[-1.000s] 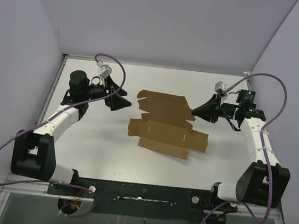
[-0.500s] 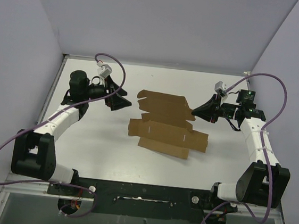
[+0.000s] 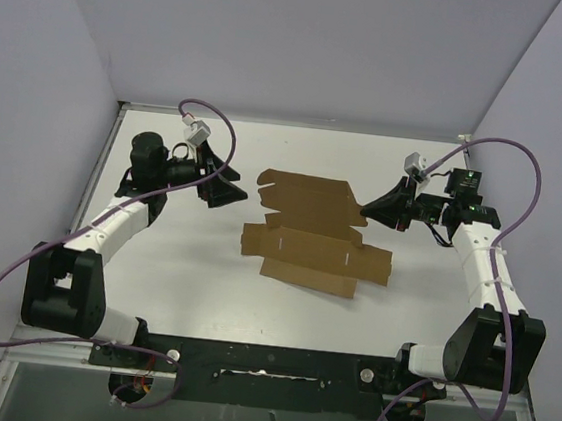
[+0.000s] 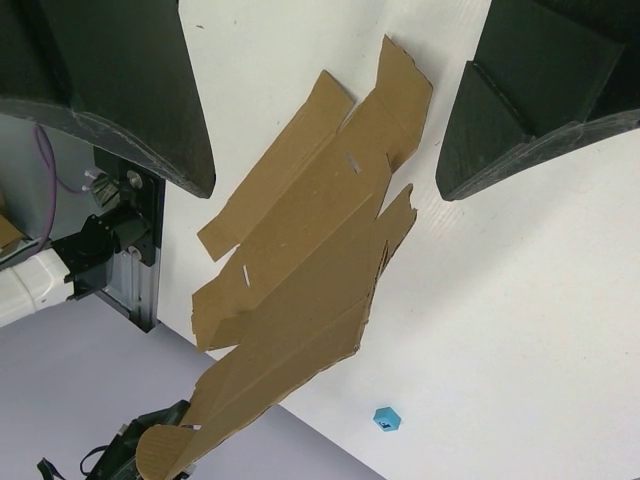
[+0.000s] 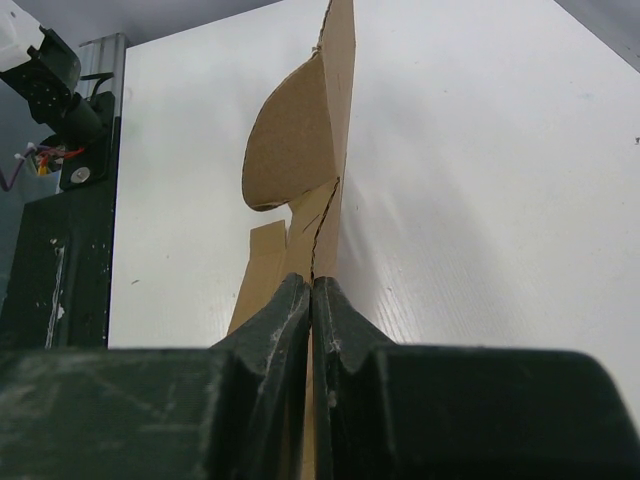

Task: Fold the paper box

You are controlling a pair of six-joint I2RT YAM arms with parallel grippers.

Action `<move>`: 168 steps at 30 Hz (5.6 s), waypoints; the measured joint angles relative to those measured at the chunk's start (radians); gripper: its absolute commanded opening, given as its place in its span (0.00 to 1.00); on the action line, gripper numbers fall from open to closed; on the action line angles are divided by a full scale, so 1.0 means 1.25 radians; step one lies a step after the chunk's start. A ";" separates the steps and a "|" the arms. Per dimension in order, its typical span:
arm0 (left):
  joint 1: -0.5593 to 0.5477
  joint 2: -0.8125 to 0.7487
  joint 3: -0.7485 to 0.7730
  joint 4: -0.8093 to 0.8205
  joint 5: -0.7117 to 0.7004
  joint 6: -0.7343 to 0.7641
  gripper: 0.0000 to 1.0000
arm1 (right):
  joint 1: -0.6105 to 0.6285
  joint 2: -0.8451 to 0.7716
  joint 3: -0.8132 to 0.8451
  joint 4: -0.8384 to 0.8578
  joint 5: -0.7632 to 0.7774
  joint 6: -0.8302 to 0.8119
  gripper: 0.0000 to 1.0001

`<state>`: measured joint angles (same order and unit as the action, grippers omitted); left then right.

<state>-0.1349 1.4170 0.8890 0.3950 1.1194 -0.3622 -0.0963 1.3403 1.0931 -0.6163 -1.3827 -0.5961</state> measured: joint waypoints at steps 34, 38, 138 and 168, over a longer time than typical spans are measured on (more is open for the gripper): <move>-0.102 0.215 -0.031 0.422 -0.020 -0.192 0.18 | 0.021 -0.007 0.010 -0.011 -0.014 0.000 0.00; -0.104 0.216 -0.028 0.435 -0.012 -0.197 0.00 | 0.021 -0.007 0.010 -0.011 -0.014 0.000 0.00; -0.118 0.073 0.066 -0.223 -0.309 0.128 0.00 | -0.164 0.143 -0.024 0.104 0.527 0.095 0.71; -0.109 0.073 0.066 -0.225 -0.342 0.138 0.00 | -0.112 0.466 0.241 0.129 0.815 0.226 0.61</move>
<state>-0.2707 1.5078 0.9714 0.1135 0.6922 -0.1894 -0.2363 1.9228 1.3945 -0.4553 -0.3641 -0.3134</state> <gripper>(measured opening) 0.015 0.625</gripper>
